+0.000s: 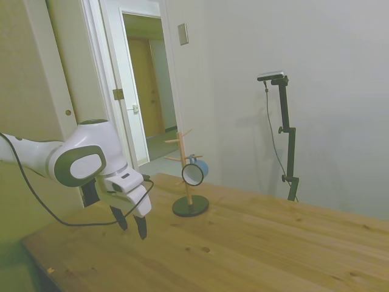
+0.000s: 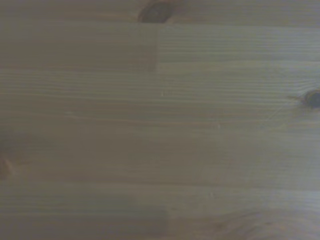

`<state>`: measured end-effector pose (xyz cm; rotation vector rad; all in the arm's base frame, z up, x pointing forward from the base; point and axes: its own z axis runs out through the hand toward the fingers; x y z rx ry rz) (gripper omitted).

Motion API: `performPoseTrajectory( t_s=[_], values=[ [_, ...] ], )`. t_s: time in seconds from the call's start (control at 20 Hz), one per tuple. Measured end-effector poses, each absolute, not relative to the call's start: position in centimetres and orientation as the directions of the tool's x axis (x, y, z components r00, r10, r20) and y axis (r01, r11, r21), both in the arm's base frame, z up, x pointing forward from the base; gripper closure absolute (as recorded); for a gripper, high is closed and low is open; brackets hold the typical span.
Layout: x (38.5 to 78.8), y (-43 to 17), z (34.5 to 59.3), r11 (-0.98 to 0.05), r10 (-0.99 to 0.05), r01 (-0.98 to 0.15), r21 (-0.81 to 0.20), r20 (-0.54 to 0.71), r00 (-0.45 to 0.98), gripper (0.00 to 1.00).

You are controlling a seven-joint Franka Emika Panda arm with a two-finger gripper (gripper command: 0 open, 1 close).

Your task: Unload the mug

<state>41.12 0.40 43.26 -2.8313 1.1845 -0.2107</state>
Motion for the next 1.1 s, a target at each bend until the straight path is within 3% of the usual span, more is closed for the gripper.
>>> performPoseTrajectory(
  t_s=[0.4, 0.8, 0.9, 1.1],
  values=[
    [42.6, 0.3, 44.4, -0.706, -0.708, -0.687, -0.174, 0.174, 0.684, 0.00],
    [47.1, -2.1, 49.9, -0.687, -0.726, -0.659, -0.307, 0.338, 0.599, 0.00],
    [50.6, -3.4, 49.8, -0.652, -0.757, -0.685, -0.324, 0.317, 0.571, 0.00],
    [51.7, -3.3, 49.7, -0.663, -0.747, -0.666, -0.341, 0.349, 0.565, 0.00]
  ],
)
